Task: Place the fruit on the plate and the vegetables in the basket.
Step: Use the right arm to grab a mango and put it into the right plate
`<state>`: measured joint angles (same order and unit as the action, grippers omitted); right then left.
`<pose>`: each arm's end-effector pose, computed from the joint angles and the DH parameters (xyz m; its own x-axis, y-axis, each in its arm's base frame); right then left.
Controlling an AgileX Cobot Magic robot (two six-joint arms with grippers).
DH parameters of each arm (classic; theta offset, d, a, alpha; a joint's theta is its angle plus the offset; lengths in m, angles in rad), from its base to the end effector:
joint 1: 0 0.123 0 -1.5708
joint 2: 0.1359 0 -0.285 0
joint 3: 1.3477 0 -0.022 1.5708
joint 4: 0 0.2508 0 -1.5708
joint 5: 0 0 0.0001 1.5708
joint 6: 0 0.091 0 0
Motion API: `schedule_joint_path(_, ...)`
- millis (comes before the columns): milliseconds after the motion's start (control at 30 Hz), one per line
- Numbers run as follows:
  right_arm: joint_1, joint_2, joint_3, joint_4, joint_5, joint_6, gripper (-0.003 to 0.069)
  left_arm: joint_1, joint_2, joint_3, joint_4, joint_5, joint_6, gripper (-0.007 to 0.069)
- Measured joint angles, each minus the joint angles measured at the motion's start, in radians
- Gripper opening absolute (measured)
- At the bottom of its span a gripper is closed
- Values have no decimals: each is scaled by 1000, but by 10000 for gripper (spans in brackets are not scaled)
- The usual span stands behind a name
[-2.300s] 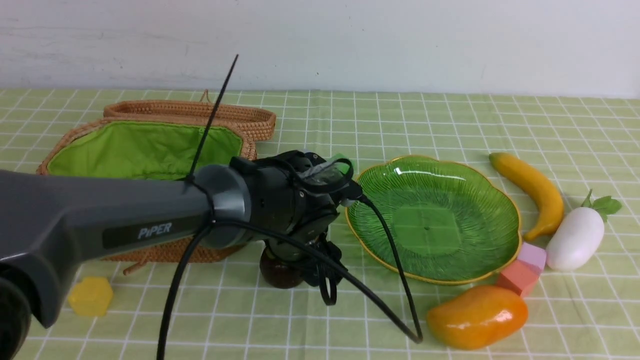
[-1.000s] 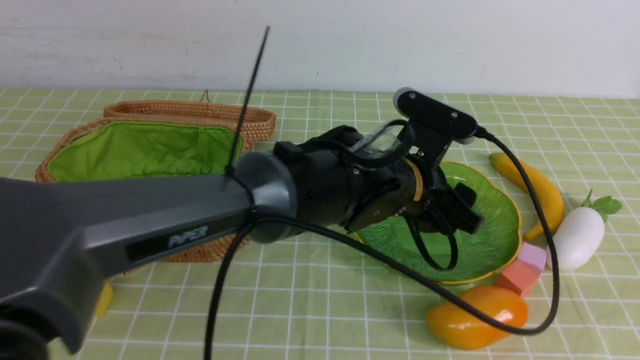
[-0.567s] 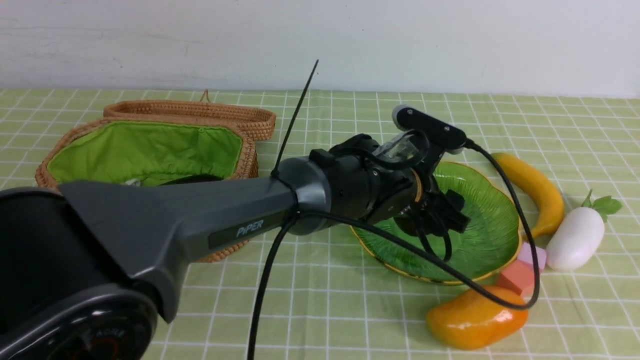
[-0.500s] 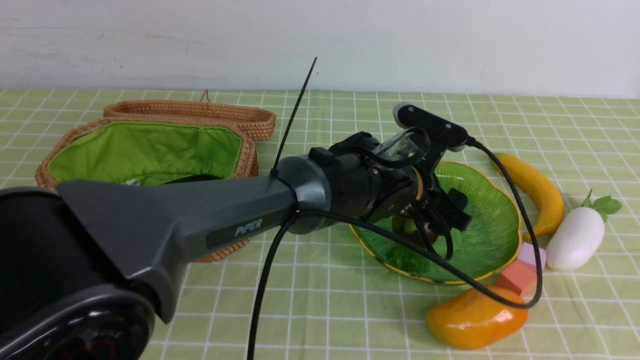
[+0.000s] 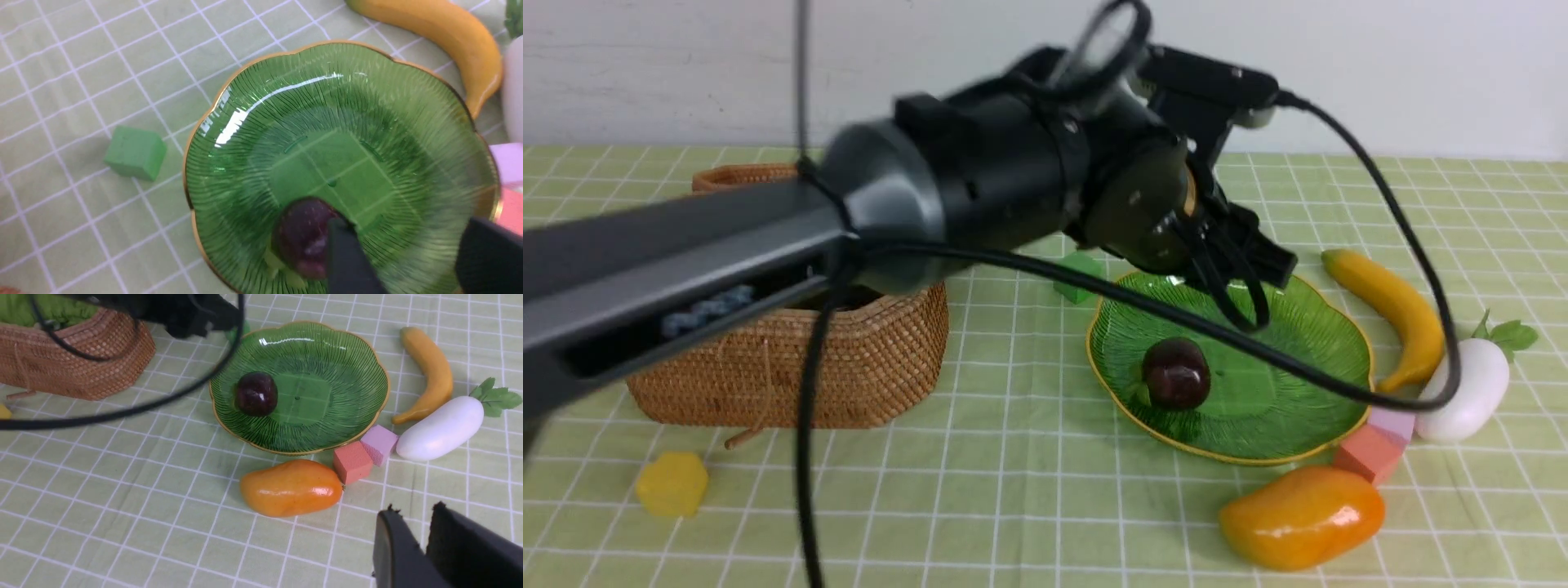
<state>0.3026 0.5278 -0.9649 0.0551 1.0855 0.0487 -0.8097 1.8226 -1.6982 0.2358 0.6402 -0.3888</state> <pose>0.0545 0.0217 0.3948 -0.5312 -0.0880 -0.8427 -0.2984 0.9503 0.0888 0.3059 -0.3027 0.3439 -0.5431 0.2871 -0.7890 0.5448 0.8356 -0.0709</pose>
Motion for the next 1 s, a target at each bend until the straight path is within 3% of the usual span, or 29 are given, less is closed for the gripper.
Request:
schedule_joint_path(33, 0, 20, 0, 6, 5, 0, 139, -7, -49, 0, -19, 56, 14, 141)
schedule_joint_path(133, 0, 79, 0, 21, 11, 0, 139, -14, -162, 20, -83, 129, 57, -13)
schedule_joint_path(367, 0, 227, 0, 39, 11, -64, 143, -14, -474, 282, -283, 164, 225, -13)
schedule_joint_path(567, 0, 316, 0, 46, 12, -143, 146, -14, -729, 554, -401, 130, 295, -13)
schedule_joint_path(733, 0, 428, 0, 98, 3, -307, 150, -14, -981, 794, -426, 82, 311, -13)
schedule_joint_path(900, 0, 526, 0, 162, -42, -465, 164, -14, -1122, 905, -429, 52, 311, -13)
schedule_joint_path(1000, 0, 622, 0, 214, -77, -648, 192, -14, -1162, 917, -430, 47, 311, -13)
